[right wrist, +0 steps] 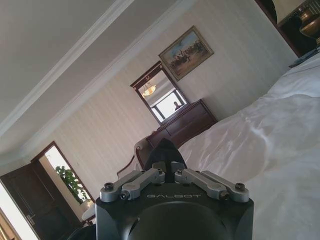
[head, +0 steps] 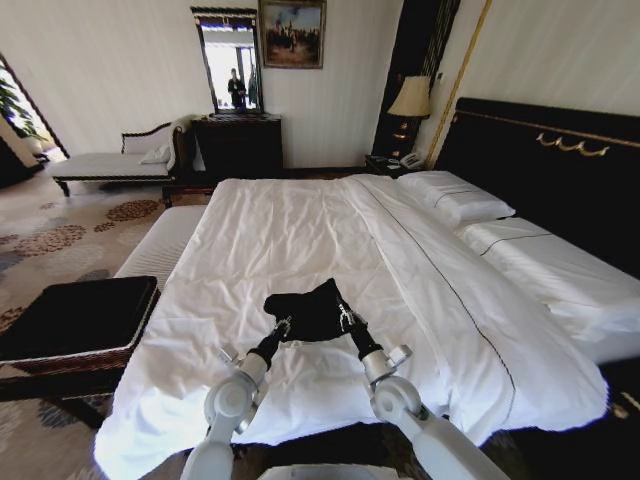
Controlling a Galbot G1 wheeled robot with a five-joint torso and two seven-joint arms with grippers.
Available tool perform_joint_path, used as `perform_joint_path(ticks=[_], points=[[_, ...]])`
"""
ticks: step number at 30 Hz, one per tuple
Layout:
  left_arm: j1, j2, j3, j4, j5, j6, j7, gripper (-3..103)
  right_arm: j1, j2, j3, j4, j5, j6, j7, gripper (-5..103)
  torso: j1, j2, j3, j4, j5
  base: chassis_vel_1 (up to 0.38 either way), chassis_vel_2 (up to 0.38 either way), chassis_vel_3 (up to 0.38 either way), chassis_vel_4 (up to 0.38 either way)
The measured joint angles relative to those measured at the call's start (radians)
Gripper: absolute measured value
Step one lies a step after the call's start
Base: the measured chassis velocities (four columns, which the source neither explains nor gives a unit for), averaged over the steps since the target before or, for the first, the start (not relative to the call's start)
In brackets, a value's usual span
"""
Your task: Fold the clothes on the bed and place them into the basket.
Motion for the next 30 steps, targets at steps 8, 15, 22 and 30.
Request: perform_joint_path(ticks=[8, 15, 22, 30], points=[[0.011, 0.011, -0.005, -0.037, -0.013, -0.001, -0.008, 11, -0.036, 0.054, -0.027, 0.022, -0.025, 0.012, 0.000, 3, 0.000, 0.000, 0.000, 0.0000, -0.0001, 0.000, 0.000, 0.000, 0.000], [0.014, 0.014, -0.011, -0.045, -0.026, -0.004, -0.009, 11, -0.056, 0.078, -0.033, 0.013, -0.034, 0.012, -0.008, 3, 0.000, 0.000, 0.000, 0.0000, -0.0001, 0.000, 0.000, 0.000, 0.000], [0.017, 0.019, -0.020, -0.045, -0.026, -0.007, -0.010, 11, -0.040, 0.098, -0.044, -0.003, -0.033, 0.012, -0.007, 3, 0.000, 0.000, 0.000, 0.0001, 0.0000, 0.019, -0.008, -0.006, 0.009], [0.025, 0.021, -0.031, -0.044, -0.021, -0.012, -0.007, 11, -0.014, 0.140, -0.056, -0.031, -0.032, 0.010, -0.002, 3, 0.000, 0.000, 0.000, 0.0000, -0.0001, 0.104, -0.125, -0.116, 0.117]])
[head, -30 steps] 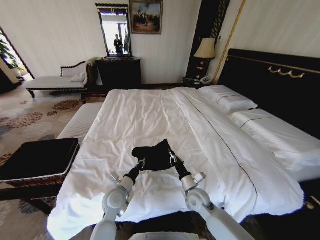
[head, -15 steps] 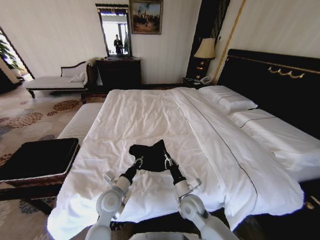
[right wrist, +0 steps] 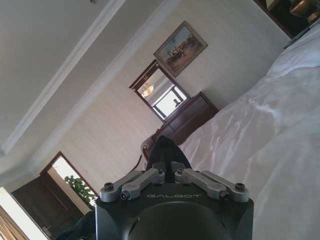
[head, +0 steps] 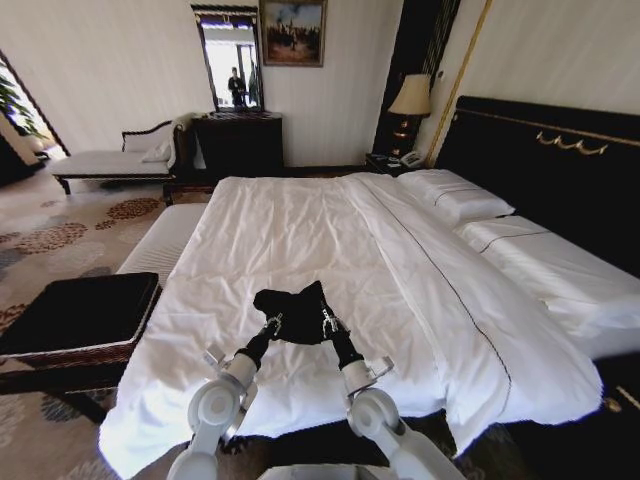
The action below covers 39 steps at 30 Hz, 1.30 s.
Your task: Fold the clothes on the bed and place them into the basket.
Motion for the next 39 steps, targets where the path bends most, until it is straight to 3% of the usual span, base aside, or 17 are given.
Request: perform_joint_path(ticks=[16, 39], points=[[0.007, -0.010, 0.003, 0.020, 0.024, -0.009, 0.014, 11, 0.021, 0.030, -0.018, -0.042, 0.000, 0.000, 0.022, 3, 0.000, 0.000, 0.000, 0.0000, 0.0001, 0.204, -0.061, -0.207, 0.039], [0.013, -0.011, -0.010, 0.023, 0.036, -0.024, 0.033, 11, 0.020, 0.046, -0.005, -0.056, -0.025, 0.000, 0.039, 3, 0.000, 0.000, 0.000, 0.0005, -0.0004, 0.273, 0.257, -0.265, -0.258]])
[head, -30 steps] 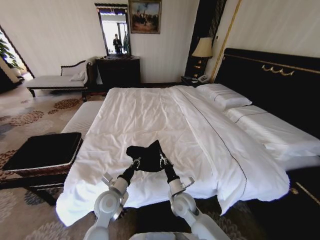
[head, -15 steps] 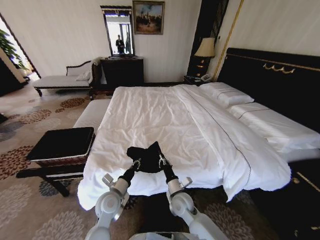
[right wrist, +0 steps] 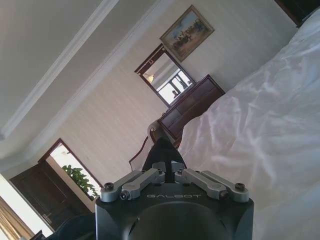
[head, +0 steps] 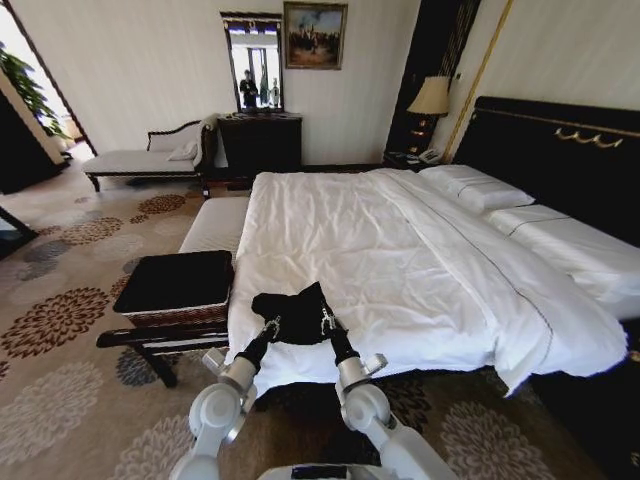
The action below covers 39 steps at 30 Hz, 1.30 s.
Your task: Fold the clothes on the bed and place them into the basket.
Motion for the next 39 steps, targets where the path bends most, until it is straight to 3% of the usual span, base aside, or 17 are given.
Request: perform_joint_path(ticks=[8, 19, 27, 39], points=[[-0.006, 0.010, -0.026, 0.010, -0.004, -0.008, 0.010, 11, 0.039, 0.031, -0.038, -0.040, -0.014, -0.009, 0.020, 3, 0.000, 0.000, 0.000, -0.0012, 0.0011, -0.009, -0.017, 0.005, 0.005], [-0.041, -0.003, -0.024, 0.050, -0.002, -0.012, 0.013, 11, 0.101, 0.058, -0.036, -0.059, 0.008, 0.028, 0.026, 3, 0.000, 0.000, 0.000, -0.0001, 0.0005, -0.017, -0.018, 0.009, 0.011], [-0.054, -0.003, -0.030, 0.053, 0.000, -0.012, 0.022, 11, 0.117, 0.061, -0.028, -0.055, -0.003, 0.024, 0.028, 3, 0.000, 0.000, 0.000, -0.0007, 0.0007, 0.000, 0.000, 0.000, 0.000], [-0.092, 0.050, -0.054, 0.056, 0.012, -0.026, 0.042, 11, 0.142, 0.088, -0.084, -0.067, -0.019, 0.018, 0.041, 3, 0.000, 0.000, 0.000, -0.0006, 0.0006, -0.003, 0.006, 0.000, -0.011]])
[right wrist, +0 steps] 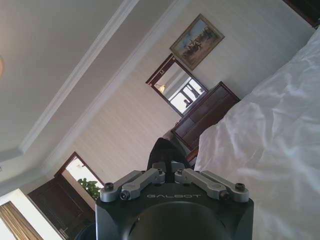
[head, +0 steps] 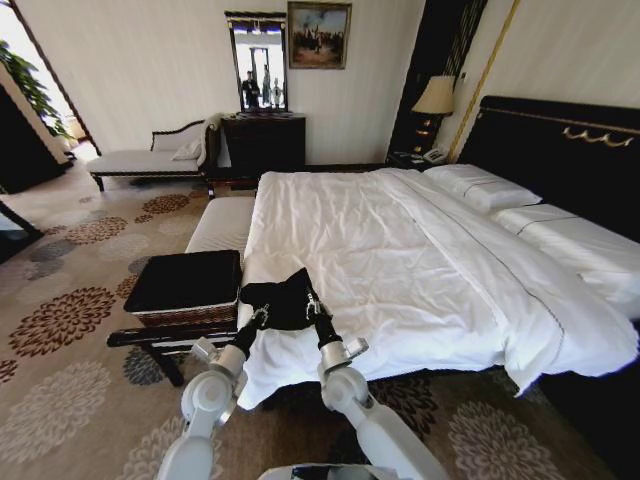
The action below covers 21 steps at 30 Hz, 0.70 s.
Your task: Fold the clothes on the bed and place them into the basket.
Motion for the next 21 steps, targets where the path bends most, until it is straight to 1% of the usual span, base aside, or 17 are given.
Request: perform_joint_path(ticks=[3, 7, 17, 20, 21], points=[[-0.013, 0.028, -0.011, 0.006, 0.003, -0.004, 0.004, 11, 0.020, 0.014, -0.018, -0.026, -0.007, 0.000, 0.005, 3, 0.000, 0.000, 0.000, 0.0000, -0.0001, -0.014, 0.094, -0.003, -0.105], [-0.014, 0.044, -0.028, 0.006, 0.000, -0.006, 0.006, 11, 0.034, 0.027, -0.037, -0.047, -0.012, 0.000, 0.009, 3, 0.000, 0.000, 0.000, 0.0000, -0.0001, -0.024, 0.162, 0.006, -0.150], [-0.010, 0.037, -0.047, 0.002, -0.002, -0.007, 0.006, 11, 0.041, 0.031, -0.046, -0.056, -0.015, 0.000, 0.011, 3, 0.000, 0.000, 0.000, 0.0000, -0.0001, 0.003, 0.231, -0.005, -0.212], [-0.009, 0.035, -0.051, 0.001, -0.002, -0.008, 0.006, 11, 0.044, 0.028, -0.043, -0.058, -0.015, 0.000, 0.012, 3, 0.001, 0.000, 0.000, 0.0000, 0.0006, 0.062, 0.286, -0.112, -0.260], [-0.011, 0.034, -0.052, 0.001, -0.002, -0.008, 0.006, 11, 0.045, 0.028, -0.042, -0.060, -0.015, 0.000, 0.013, 3, 0.001, 0.000, 0.000, -0.0004, 0.0010, 0.134, 0.265, -0.179, -0.330]])
